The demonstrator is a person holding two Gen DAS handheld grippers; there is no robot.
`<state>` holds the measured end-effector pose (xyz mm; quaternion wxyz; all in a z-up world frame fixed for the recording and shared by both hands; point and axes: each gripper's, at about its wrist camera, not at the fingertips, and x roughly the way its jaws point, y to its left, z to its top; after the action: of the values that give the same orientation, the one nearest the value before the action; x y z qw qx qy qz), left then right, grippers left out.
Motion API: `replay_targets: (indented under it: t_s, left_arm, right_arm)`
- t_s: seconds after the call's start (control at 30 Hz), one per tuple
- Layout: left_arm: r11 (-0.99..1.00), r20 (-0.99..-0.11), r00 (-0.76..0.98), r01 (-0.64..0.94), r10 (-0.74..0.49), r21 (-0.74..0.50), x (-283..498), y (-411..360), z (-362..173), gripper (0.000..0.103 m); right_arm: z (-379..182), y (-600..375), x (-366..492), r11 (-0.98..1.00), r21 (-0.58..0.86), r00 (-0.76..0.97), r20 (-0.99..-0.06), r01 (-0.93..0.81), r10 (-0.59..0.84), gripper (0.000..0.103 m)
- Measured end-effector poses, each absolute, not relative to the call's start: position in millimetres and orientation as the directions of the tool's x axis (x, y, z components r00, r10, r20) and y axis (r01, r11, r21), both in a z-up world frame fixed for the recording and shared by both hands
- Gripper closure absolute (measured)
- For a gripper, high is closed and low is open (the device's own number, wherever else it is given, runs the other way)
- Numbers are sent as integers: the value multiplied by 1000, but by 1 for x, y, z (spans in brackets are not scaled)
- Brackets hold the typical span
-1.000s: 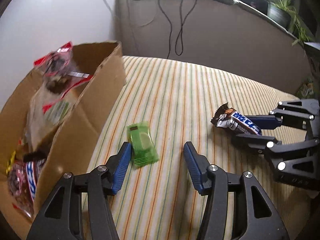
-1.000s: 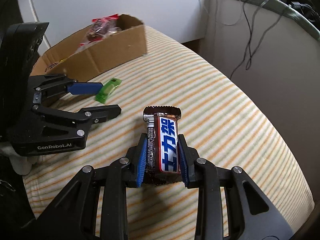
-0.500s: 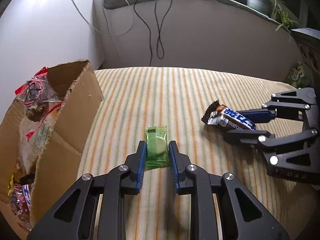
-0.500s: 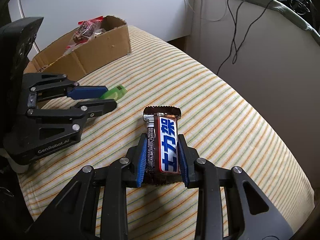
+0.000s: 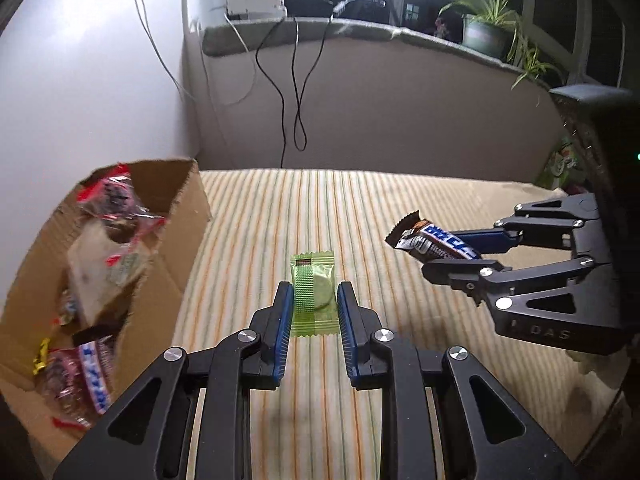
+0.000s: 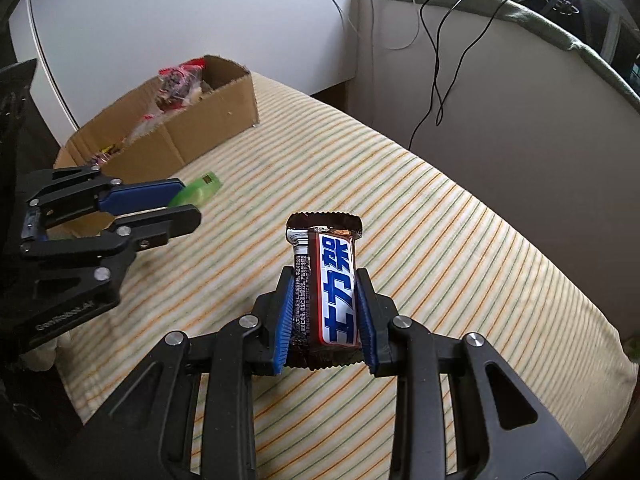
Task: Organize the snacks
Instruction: 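Carry green packet over box with left tool while right tool carries Snickers bar there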
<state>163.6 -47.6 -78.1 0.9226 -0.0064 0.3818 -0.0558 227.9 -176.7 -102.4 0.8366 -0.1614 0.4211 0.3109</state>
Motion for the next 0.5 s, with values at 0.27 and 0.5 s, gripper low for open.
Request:
replay_targets:
  t_s: [0.27,0.5]
  left_arm:
    - [993,-649,752,85,-115,-77,135,-20,-55,82]
    - [994,-617,781,44,-94,-96,114,19,-41,82]
  right_arm:
    - [-77,-151,202,756,-17,483,-779,-654,400,74]
    - [-63,-115,189,749,-16,493,-762,-662,420,74]
